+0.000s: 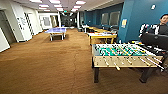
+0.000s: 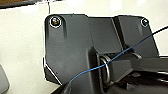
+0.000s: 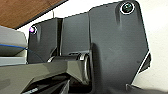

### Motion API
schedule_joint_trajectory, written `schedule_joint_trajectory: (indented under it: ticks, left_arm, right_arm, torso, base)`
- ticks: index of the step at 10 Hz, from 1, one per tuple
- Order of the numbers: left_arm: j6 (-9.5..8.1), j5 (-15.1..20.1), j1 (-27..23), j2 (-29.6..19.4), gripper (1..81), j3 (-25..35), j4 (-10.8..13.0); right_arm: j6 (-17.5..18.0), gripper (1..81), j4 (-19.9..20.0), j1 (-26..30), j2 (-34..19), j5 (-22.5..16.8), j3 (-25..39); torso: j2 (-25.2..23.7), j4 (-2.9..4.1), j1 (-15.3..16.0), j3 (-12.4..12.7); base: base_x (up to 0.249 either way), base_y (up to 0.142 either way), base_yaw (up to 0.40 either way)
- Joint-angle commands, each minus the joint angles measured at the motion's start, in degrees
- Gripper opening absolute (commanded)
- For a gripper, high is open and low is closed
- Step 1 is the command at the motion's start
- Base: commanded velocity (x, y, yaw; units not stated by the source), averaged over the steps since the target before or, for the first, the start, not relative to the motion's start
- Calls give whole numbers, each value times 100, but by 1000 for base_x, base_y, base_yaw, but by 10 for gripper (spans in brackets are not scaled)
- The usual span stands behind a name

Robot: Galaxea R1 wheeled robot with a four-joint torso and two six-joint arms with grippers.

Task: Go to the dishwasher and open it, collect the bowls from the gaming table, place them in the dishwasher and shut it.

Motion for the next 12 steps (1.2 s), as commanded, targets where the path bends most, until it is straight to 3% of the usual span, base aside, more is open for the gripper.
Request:
schedule_joint_trajectory:
  ticks: [1,12]
  left_arm:
    - [-20,273,-166,-12,811,-6,-75]
    - [-20,264,-157,-12,811,-6,-155]
  right_arm:
    - [-26,811,-59,215,14,-276,19]
    - [-26,811,-77,197,23,-276,37]
  torso:
    - [0,0,0,0]
    - [0,0,-5,2]
  base:
    - [0,0,0]
    - [15,0,0]
